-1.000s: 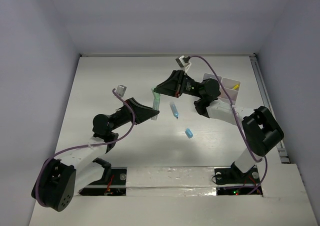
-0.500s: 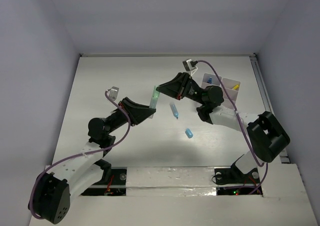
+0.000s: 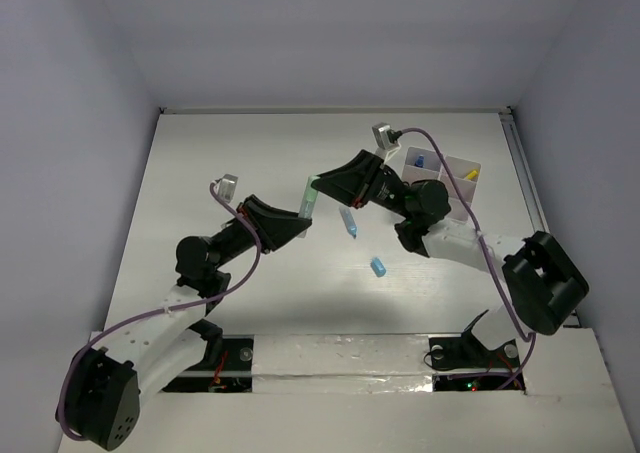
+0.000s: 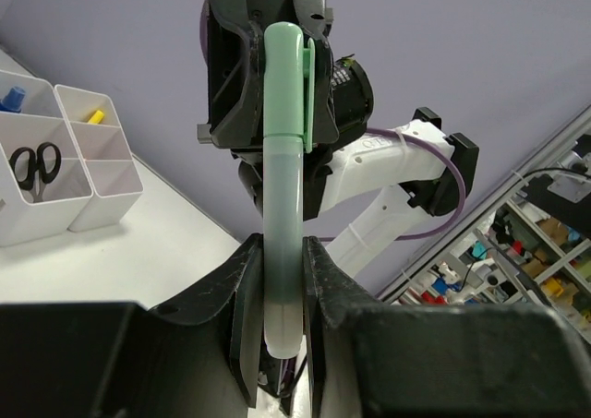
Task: Sort the stationery into containers
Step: Close the pen cap on the pen.
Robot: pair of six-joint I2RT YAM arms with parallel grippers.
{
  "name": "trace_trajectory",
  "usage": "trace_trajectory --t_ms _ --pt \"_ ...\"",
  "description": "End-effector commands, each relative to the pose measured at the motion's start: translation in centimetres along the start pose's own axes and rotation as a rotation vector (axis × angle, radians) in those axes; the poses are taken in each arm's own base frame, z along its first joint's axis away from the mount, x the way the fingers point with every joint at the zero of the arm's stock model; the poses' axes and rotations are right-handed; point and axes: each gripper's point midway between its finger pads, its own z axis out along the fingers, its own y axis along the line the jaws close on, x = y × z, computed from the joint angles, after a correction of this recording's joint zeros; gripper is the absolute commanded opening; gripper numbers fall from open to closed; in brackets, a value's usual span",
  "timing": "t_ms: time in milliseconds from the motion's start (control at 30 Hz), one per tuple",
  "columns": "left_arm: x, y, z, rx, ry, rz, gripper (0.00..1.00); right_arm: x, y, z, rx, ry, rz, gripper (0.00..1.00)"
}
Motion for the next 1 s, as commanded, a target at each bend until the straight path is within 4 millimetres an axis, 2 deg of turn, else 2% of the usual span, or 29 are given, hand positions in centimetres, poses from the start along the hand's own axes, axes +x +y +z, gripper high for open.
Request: trace_trajectory --t_ms 0,33,67,100,267,500,633,667,733,800,900,967 --pt "-3.7 -3.3 0.7 0.088 -0.124 0.119 0.00 3.0 4.0 -0.3 -0.122 0.130 -0.166 0.00" --pt "-3.8 -3.6 0.8 0.093 -0.125 0.118 0.00 3.5 3.9 -0.4 -0.105 0.147 -0.167 0.00" --pt "-3.9 -3.7 0.8 0.098 -0.124 0.116 0.00 4.1 2.8 -0.6 -0.058 0.173 -0.150 0.00" --pt "-3.9 -3.8 0.8 0.100 -0.123 0.116 0.00 4.4 3.2 -0.7 -0.058 0.184 -0.158 0.00" --pt "-4.0 -4.4 1.1 0.123 -0.110 0.120 0.00 5.9 1.7 -1.1 0.002 0.279 -0.129 0.00" --pt "-4.3 -4.9 1.3 0.134 -0.105 0.130 0.00 7.6 0.7 -1.7 0.028 0.377 -0.049 0.00" --pt "-4.5 -5.3 1.5 0.148 -0.100 0.146 0.00 9.4 0.0 -2.0 0.074 0.432 -0.050 0.00" --pt "-4.6 -5.6 1.6 0.156 -0.101 0.156 0.00 10.4 -0.2 -2.4 0.097 0.460 -0.029 0.00" --pt "-5.0 -5.8 1.5 0.152 -0.109 0.169 0.00 11.2 -0.6 -2.9 0.121 0.477 -0.024 0.00" --pt "-5.6 -5.8 1.7 0.139 -0.113 0.199 0.00 12.9 -0.9 -3.7 0.140 0.518 0.006 0.00" --pt "-6.6 -5.1 1.6 0.090 -0.121 0.220 0.00 14.9 -0.9 -4.2 0.150 0.559 0.028 0.00" --pt "-7.1 -5.5 1.4 0.097 -0.124 0.230 0.00 15.4 -0.9 -4.5 0.157 0.566 0.024 0.00"
